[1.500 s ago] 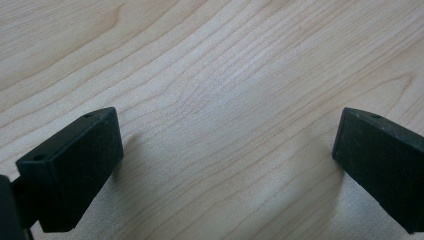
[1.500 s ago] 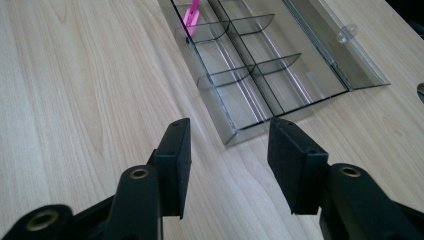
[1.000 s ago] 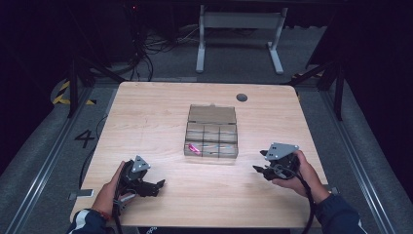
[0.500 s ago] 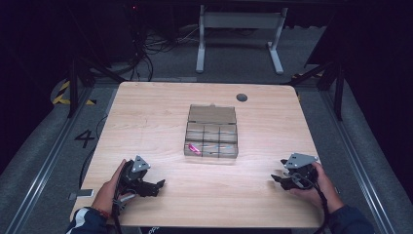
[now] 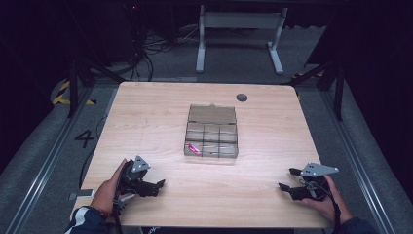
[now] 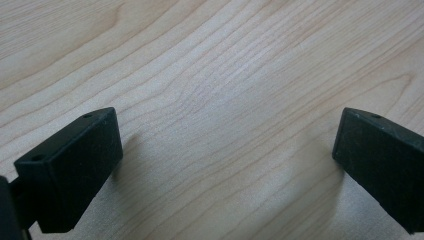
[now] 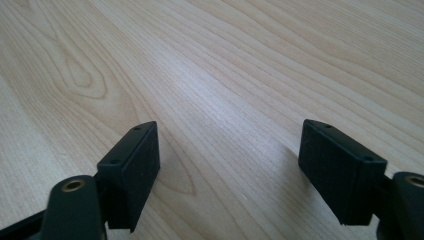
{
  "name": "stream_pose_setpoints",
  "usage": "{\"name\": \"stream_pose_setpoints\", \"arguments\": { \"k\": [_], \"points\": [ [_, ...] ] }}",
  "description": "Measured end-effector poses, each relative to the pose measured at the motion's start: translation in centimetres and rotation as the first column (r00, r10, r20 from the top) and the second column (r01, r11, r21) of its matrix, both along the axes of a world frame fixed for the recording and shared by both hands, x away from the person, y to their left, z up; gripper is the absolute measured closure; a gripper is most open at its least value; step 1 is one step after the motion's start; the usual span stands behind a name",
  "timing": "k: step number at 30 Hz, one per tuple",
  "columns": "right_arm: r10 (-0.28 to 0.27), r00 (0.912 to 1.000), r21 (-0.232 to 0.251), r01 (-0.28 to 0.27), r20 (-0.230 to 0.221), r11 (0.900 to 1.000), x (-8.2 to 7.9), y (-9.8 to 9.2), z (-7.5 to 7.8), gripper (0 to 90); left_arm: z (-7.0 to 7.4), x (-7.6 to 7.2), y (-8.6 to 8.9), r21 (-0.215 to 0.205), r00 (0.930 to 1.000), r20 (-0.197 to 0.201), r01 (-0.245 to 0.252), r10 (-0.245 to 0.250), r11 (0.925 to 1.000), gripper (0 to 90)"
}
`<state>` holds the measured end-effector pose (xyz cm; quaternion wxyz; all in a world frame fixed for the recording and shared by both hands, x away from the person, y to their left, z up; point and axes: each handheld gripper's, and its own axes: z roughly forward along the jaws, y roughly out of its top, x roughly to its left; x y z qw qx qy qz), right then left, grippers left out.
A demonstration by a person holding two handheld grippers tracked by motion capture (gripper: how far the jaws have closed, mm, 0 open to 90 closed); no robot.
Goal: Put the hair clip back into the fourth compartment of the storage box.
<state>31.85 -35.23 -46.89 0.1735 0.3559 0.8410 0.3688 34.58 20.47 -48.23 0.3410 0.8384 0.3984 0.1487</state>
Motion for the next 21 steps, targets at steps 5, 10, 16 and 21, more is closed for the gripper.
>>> {"name": "stream_pose_setpoints", "arguments": {
  "k": [5,10,16,21],
  "points": [
    [-0.002,1.0000,0.000,0.002,-0.001,1.000,0.02,0.01,-0.01,24.1,-0.01,0.00,-0.01,-0.001,1.0000,-0.001,0.000,0.000,1.0000,0.1],
    [-0.002,1.0000,-0.002,0.002,0.000,1.000,0.04,0.00,0.00,23.9,-0.01,0.00,0.00,-0.001,1.0000,-0.001,0.001,-0.001,1.0000,0.2],
    [0.003,1.0000,-0.001,-0.003,-0.002,1.000,0.19,0.01,-0.02,22.9,-0.02,-0.03,0.00,-0.003,1.0000,-0.001,-0.001,0.001,1.0000,0.1],
    [0.007,1.0000,-0.003,-0.007,-0.003,1.000,0.22,-0.01,0.00,22.8,-0.01,-0.03,0.00,-0.002,1.0000,-0.001,-0.002,0.002,1.0000,0.1]
  ]
}}
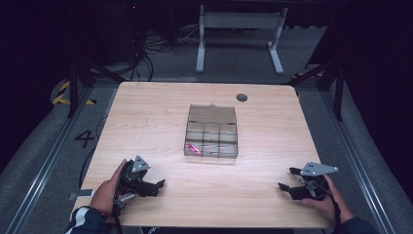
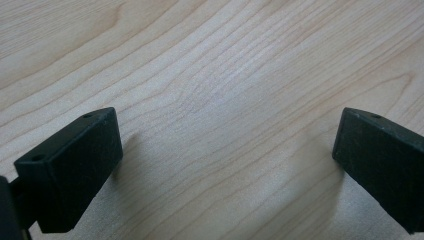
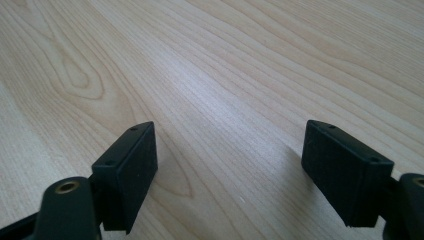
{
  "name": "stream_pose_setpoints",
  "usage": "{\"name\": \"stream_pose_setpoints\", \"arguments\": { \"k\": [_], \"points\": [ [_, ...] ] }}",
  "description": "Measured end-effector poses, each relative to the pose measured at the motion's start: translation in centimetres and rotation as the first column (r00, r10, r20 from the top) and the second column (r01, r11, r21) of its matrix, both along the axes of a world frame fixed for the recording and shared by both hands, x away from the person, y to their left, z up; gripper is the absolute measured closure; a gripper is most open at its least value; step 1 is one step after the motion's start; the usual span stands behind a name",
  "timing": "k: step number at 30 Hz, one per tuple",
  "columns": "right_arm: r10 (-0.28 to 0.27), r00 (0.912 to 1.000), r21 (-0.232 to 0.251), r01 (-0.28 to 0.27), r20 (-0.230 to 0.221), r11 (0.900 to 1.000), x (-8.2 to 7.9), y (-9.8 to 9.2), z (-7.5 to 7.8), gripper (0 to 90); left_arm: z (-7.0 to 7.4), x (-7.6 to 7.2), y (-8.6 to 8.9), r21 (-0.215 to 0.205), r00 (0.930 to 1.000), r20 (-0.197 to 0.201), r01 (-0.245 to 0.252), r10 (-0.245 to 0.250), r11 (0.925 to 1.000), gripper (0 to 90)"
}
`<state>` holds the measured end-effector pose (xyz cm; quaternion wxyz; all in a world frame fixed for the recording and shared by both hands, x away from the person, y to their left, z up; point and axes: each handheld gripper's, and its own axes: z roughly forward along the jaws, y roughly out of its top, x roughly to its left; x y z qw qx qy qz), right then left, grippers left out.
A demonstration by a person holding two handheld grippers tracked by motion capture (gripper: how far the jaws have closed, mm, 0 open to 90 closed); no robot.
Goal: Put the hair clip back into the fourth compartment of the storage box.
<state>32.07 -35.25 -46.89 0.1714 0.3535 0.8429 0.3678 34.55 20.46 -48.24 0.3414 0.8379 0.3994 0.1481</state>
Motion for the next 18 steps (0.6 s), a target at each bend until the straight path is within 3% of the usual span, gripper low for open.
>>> {"name": "stream_pose_setpoints", "arguments": {
  "k": [18],
  "points": [
    [0.001,1.0000,-0.002,-0.001,-0.003,1.000,0.12,-0.01,0.00,21.0,0.01,0.02,0.00,0.001,1.0000,-0.001,0.000,0.000,1.0000,0.1]
  ]
}}
